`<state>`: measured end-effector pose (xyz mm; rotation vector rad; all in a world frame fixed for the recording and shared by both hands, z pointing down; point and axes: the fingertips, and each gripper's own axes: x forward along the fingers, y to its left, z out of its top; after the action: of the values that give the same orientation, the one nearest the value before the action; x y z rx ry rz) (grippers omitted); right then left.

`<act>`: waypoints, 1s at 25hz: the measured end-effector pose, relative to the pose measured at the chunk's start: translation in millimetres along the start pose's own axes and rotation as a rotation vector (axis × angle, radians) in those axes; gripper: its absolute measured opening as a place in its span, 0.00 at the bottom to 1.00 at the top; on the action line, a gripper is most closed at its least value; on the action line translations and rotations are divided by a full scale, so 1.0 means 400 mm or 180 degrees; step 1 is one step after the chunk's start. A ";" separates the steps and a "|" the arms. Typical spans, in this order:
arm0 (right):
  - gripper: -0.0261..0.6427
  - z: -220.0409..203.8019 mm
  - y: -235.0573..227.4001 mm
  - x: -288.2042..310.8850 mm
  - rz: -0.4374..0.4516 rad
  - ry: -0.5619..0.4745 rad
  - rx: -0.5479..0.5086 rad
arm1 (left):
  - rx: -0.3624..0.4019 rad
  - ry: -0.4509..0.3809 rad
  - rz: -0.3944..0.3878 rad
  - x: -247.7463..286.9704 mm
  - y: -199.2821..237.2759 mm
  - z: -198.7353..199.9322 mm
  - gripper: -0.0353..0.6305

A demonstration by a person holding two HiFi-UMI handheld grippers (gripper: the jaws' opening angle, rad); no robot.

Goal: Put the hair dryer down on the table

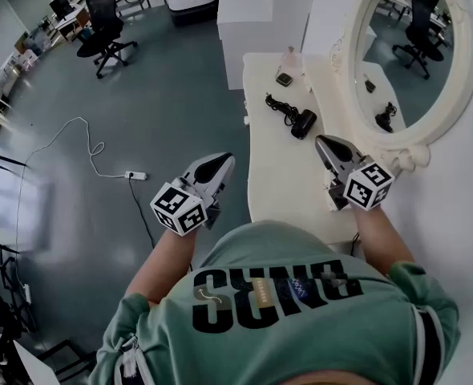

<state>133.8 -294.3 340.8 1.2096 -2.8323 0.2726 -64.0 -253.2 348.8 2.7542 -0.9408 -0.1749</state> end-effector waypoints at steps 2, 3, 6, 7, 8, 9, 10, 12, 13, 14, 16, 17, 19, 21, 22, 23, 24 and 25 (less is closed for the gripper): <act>0.03 0.000 0.001 -0.001 -0.0013 0.0006 0.0017 | -0.0004 0.0000 -0.0004 -0.003 -0.004 0.003 0.07; 0.03 -0.001 0.001 0.000 -0.0017 0.0019 0.0005 | -0.0005 0.0000 -0.0005 -0.004 -0.004 0.004 0.07; 0.03 -0.007 0.003 0.002 -0.0013 0.0050 -0.0030 | -0.0002 0.0000 0.0001 -0.006 -0.003 0.004 0.07; 0.03 -0.008 0.005 0.001 -0.0009 0.0052 -0.0032 | -0.0002 0.0000 0.0002 -0.009 -0.003 0.004 0.07; 0.03 -0.006 0.007 0.001 -0.0005 0.0052 -0.0034 | -0.0003 -0.0001 0.0004 -0.011 -0.003 0.006 0.07; 0.03 -0.003 0.010 0.000 -0.0001 0.0050 -0.0038 | -0.0004 -0.0003 0.0006 -0.013 -0.004 0.009 0.07; 0.03 -0.001 0.011 0.001 0.0005 0.0049 -0.0045 | -0.0006 -0.0005 0.0009 -0.015 -0.004 0.011 0.07; 0.03 0.001 0.015 0.002 0.0019 0.0055 -0.0072 | -0.0009 -0.0009 0.0019 -0.017 -0.003 0.012 0.07; 0.03 0.000 0.017 0.003 0.0026 0.0061 -0.0091 | -0.0008 -0.0009 0.0022 -0.019 -0.003 0.012 0.07; 0.03 -0.001 0.020 0.003 0.0031 0.0068 -0.0108 | -0.0006 -0.0008 0.0024 -0.021 -0.004 0.011 0.07; 0.03 -0.003 0.024 0.002 0.0035 0.0077 -0.0122 | -0.0006 -0.0008 0.0026 -0.023 -0.005 0.012 0.07; 0.03 -0.004 0.024 0.001 0.0036 0.0079 -0.0120 | -0.0009 -0.0010 0.0026 -0.023 -0.005 0.012 0.07; 0.03 -0.006 0.023 0.003 0.0043 0.0082 -0.0116 | -0.0010 -0.0012 0.0025 -0.023 -0.006 0.012 0.07; 0.03 -0.007 0.023 0.007 0.0056 0.0082 -0.0122 | -0.0009 -0.0011 0.0029 -0.023 -0.004 0.010 0.07; 0.03 -0.006 0.024 0.008 0.0062 0.0081 -0.0123 | -0.0009 -0.0010 0.0033 -0.023 -0.003 0.010 0.07; 0.03 -0.006 0.025 0.009 0.0065 0.0082 -0.0124 | -0.0011 -0.0010 0.0036 -0.024 -0.002 0.009 0.07; 0.03 -0.005 0.026 0.009 0.0068 0.0084 -0.0127 | -0.0014 -0.0010 0.0037 -0.024 -0.001 0.010 0.07; 0.03 -0.005 0.027 0.009 0.0069 0.0087 -0.0131 | -0.0018 -0.0011 0.0037 -0.025 -0.001 0.010 0.07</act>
<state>123.5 -289.1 341.6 1.1591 -2.8149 0.2289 -72.2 -247.6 345.1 2.7435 -0.9557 -0.1803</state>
